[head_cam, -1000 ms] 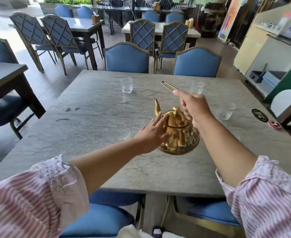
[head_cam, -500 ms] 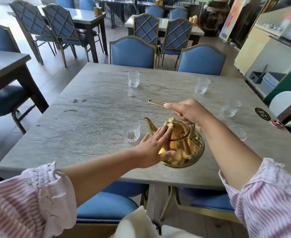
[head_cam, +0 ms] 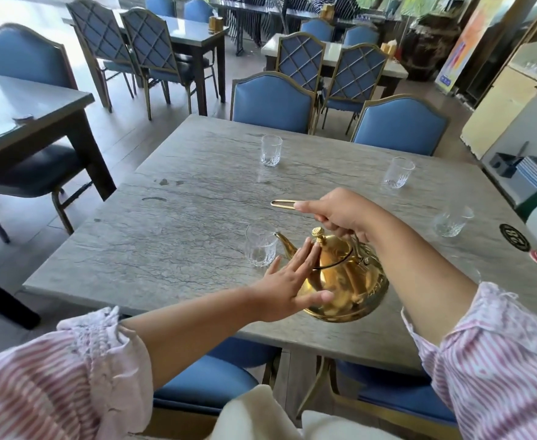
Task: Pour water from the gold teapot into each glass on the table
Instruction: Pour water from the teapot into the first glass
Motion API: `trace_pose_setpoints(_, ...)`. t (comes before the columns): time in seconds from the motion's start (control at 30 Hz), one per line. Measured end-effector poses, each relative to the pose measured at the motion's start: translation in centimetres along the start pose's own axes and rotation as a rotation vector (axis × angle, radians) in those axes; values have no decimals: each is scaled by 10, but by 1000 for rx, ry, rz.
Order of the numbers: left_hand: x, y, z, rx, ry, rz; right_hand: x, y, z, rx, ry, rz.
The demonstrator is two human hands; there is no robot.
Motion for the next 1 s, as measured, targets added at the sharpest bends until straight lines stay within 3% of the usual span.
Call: trace_pose_setpoints(1.0, -6, 2, 1, 27, -7, -17, -11, 11, 11, -75, 43, -76)
Point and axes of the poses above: each hand's wrist, its own z-axis towards the middle knuckle, its own y-axis out of the palm, x = y × z, the point moved 4 cm from there along z, towards the middle knuckle, and after that the axes turned 3 degrees about z, right-handed, at the moved point
